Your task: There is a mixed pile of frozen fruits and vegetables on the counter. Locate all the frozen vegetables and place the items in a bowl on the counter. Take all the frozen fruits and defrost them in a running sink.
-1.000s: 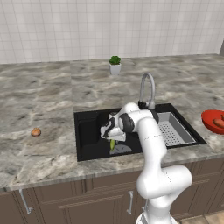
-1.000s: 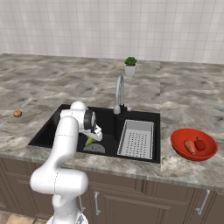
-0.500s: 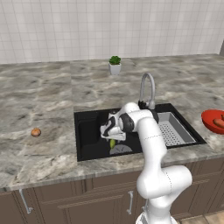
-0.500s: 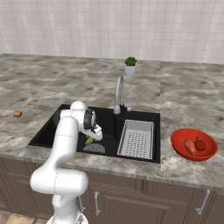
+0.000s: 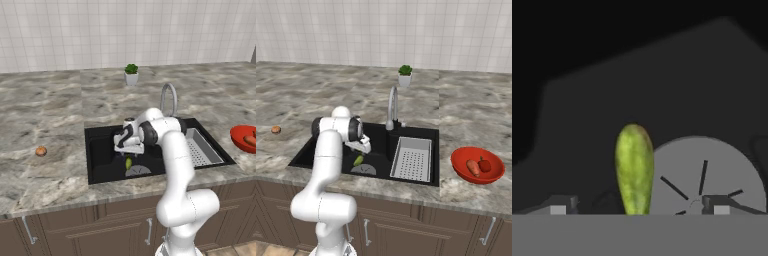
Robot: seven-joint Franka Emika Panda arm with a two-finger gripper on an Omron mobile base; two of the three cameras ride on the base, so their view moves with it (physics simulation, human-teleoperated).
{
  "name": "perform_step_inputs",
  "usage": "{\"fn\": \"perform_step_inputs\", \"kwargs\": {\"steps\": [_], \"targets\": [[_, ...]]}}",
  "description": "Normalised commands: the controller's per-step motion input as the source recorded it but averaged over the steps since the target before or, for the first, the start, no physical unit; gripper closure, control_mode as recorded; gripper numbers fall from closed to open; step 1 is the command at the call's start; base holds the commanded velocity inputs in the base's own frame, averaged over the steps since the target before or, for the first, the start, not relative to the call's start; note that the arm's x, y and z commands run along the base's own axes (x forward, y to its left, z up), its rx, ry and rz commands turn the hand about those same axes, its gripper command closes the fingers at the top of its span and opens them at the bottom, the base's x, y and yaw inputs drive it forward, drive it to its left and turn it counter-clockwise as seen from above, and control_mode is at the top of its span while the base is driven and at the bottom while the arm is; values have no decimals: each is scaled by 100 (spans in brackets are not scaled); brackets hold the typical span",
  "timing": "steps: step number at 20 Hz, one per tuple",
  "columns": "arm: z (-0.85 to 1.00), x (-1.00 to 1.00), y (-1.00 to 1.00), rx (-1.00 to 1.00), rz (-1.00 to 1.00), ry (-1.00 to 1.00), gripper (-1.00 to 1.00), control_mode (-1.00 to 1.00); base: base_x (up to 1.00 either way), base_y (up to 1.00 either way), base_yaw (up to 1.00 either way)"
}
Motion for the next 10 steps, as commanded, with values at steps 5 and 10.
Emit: {"fn": "perform_step_inputs", "kwargs": {"steps": [5, 10], "targets": [[62, -31, 17, 0, 7, -9, -100, -100, 0, 0, 0], [65, -32, 22, 0, 11, -7, -100, -100, 0, 0, 0]]}}
